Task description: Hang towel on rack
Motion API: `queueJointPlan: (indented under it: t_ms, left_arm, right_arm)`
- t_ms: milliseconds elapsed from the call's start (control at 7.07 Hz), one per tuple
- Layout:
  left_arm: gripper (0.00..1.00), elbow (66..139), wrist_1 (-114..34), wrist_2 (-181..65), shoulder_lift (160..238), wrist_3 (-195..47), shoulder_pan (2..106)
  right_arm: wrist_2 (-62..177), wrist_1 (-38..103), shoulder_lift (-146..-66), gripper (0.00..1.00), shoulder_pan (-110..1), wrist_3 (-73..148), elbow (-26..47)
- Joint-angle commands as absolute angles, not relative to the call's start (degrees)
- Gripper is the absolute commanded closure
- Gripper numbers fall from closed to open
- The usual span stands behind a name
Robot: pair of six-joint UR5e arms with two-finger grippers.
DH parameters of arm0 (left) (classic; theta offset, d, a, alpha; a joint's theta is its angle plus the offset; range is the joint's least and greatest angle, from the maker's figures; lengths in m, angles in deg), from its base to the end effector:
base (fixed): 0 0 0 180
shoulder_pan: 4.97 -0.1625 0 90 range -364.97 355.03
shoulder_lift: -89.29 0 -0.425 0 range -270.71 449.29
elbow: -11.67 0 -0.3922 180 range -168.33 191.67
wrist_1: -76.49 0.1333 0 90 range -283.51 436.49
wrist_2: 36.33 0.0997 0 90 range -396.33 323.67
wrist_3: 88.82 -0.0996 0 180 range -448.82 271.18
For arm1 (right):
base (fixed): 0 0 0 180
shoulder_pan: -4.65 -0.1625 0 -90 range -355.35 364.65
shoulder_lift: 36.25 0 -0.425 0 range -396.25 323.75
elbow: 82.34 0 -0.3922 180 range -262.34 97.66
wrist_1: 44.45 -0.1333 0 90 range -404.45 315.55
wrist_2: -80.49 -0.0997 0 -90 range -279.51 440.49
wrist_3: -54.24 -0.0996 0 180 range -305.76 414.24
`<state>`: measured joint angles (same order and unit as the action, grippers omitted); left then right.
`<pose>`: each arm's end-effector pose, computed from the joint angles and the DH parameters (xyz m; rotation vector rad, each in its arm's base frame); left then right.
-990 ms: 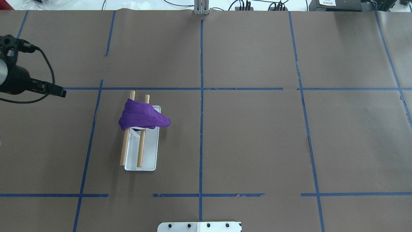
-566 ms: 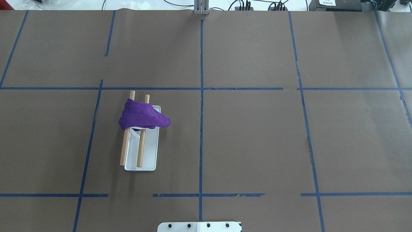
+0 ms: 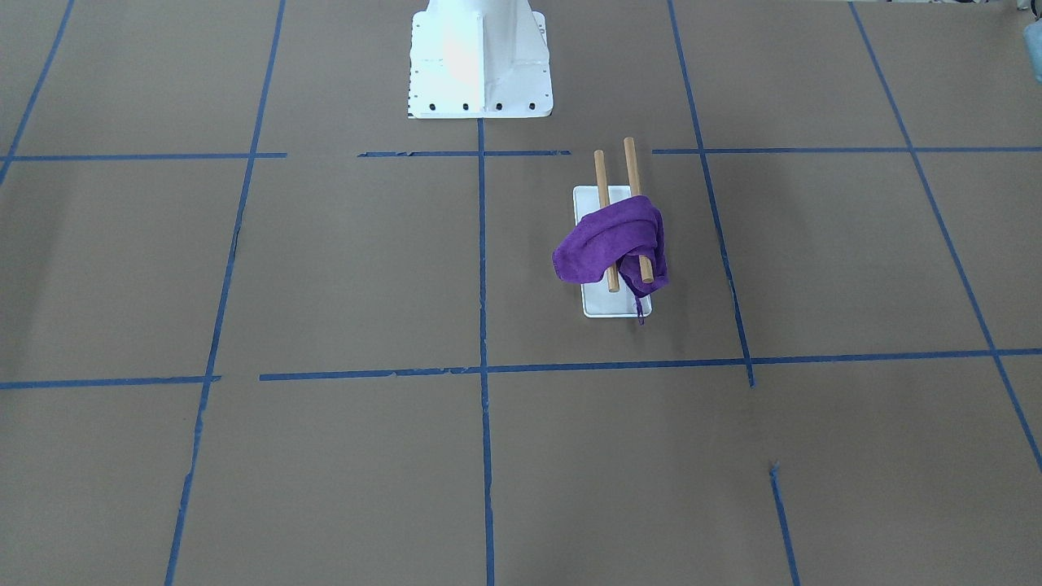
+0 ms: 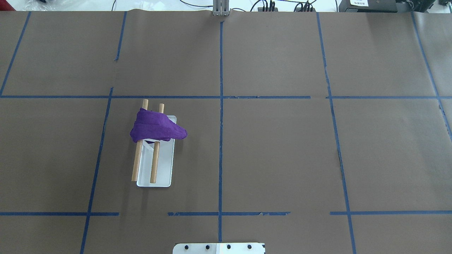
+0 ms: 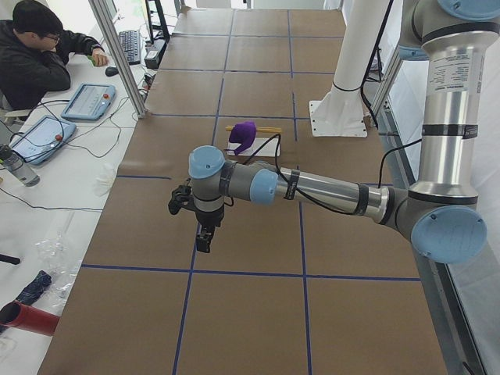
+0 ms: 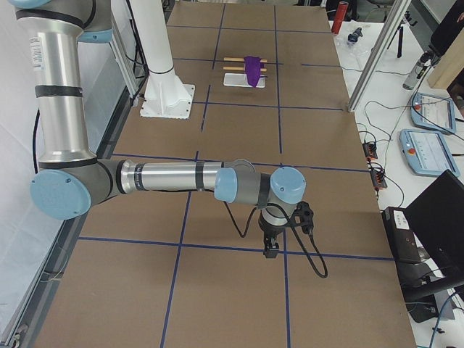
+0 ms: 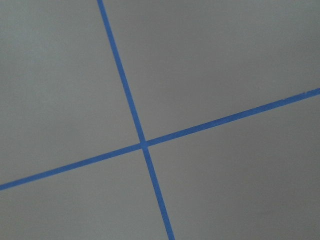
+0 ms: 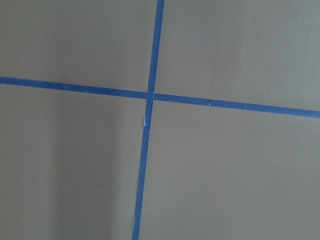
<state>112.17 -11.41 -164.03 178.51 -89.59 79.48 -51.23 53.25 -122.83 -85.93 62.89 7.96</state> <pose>-0.0247 -0.4948 0.5861 0.1007 0.6624 0.1499 0.0722 -0.5103 0.6424 -0.0076 -0.7312 -0.1092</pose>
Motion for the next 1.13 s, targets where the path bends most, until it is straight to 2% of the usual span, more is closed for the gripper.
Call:
queueJointPlan:
  t_ms: [0, 990]
  left_arm:
    - [0.0, 111.86, -9.38, -167.88, 176.32, -89.79, 83.52]
    - [0.0, 112.66, -9.03, -171.15, 177.97, -89.18, 84.42]
  right_arm:
    - [-51.17, 51.35, -121.95, 0.0, -84.74, 61.01, 8.01]
    - [-51.17, 51.27, -121.6, 0.0, -83.68, 60.04, 8.63]
